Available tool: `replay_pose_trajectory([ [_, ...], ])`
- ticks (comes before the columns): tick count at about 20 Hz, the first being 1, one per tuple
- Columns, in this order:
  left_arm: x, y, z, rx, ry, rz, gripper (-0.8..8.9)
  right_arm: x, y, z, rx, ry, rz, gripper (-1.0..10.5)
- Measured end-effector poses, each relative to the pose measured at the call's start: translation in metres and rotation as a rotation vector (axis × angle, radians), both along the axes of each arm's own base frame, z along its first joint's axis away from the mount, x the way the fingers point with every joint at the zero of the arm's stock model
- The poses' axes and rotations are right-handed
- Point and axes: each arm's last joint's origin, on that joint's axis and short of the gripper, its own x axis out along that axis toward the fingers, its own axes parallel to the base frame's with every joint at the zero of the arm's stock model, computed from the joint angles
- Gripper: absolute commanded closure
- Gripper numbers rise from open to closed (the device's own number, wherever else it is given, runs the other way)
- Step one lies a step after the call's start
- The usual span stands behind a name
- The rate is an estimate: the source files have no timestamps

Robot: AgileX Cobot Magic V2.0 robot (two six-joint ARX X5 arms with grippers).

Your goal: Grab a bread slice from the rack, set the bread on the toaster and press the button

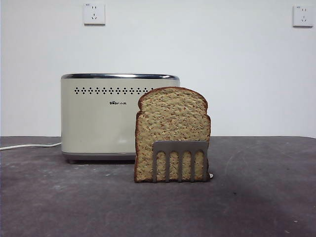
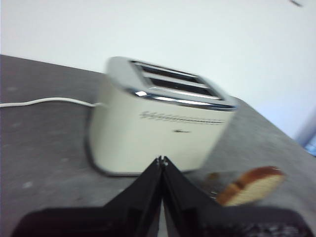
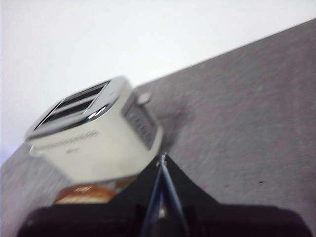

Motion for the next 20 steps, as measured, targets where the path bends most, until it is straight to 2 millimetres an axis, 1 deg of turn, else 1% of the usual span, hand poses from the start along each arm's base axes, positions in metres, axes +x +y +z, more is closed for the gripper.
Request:
replay_pose_trajectory([
  [6, -0.001, -0.005, 0.047, 0.06, -0.005, -0.2, 8.21, 0.008, 0.004, 0.044, -0.107, 0.12, 0.182, 9.6],
  [9, 0.0, -0.006, 0.064, 0.096, 0.004, -0.294, 8.22, 0.012, 0.005, 0.064, -0.175, 0.182, 0.238, 9.6],
  [15, 0.0, -0.009, 0.087, 0.167, 0.016, -0.416, 8.22, 0.013, 0.007, 0.094, -0.293, 0.255, 0.322, 9.6],
  [18, 0.0, -0.01, 0.091, 0.199, 0.012, -0.445, 8.22, 0.012, 0.008, 0.103, -0.33, 0.243, 0.347, 9.6],
  [20, 0.0, -0.011, 0.09, 0.213, 0.017, -0.463, 8.2, 0.012, 0.009, 0.105, -0.347, 0.229, 0.357, 9.6],
])
